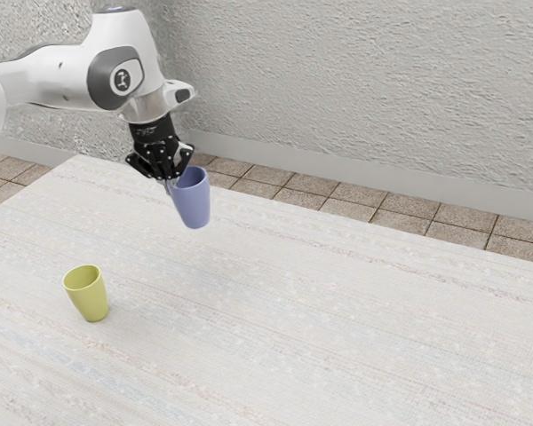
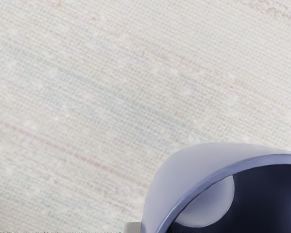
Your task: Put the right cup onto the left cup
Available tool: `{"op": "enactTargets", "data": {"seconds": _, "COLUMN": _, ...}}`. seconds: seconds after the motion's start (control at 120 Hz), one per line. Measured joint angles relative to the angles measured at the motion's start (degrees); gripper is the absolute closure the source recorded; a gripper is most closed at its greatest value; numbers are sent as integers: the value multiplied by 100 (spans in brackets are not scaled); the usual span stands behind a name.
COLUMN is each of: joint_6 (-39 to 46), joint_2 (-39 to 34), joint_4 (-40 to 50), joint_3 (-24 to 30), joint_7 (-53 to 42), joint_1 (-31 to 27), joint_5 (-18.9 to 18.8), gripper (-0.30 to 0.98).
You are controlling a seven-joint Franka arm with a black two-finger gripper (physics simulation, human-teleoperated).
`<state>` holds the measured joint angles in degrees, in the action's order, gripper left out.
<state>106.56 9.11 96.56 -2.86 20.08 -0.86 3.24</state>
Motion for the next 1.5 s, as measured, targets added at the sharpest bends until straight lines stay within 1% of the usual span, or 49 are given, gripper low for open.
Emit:
{"op": "enactTargets", "data": {"seconds": 0.3, "joint_6": 13, "joint_2": -729, "joint_4": 852, "joint_3": 2, "joint_7": -35, "joint_1": -564, "joint_5": -54, "gripper": 79}}
{"op": "enactTargets", "data": {"seconds": 0.608, "joint_6": 17, "joint_2": -1409, "joint_4": 1642, "joint_3": -8, "joint_7": -57, "joint_1": -1059, "joint_5": -210, "gripper": 79}}
{"op": "enactTargets", "data": {"seconds": 0.75, "joint_6": 18, "joint_2": -1542, "joint_4": 1800, "joint_3": -6, "joint_7": -66, "joint_1": -1254, "joint_5": -242, "gripper": 79}}
{"op": "enactTargets", "data": {"seconds": 1.2, "joint_6": 18, "joint_2": -2384, "joint_4": 2620, "joint_3": 3, "joint_7": -84, "joint_1": -1541, "joint_5": -257, "gripper": 79}}
{"op": "enactTargets", "data": {"seconds": 1.5, "joint_6": 17, "joint_2": -2411, "joint_4": 2741, "joint_3": 4, "joint_7": -92, "joint_1": -1868, "joint_5": -262, "gripper": 79}}
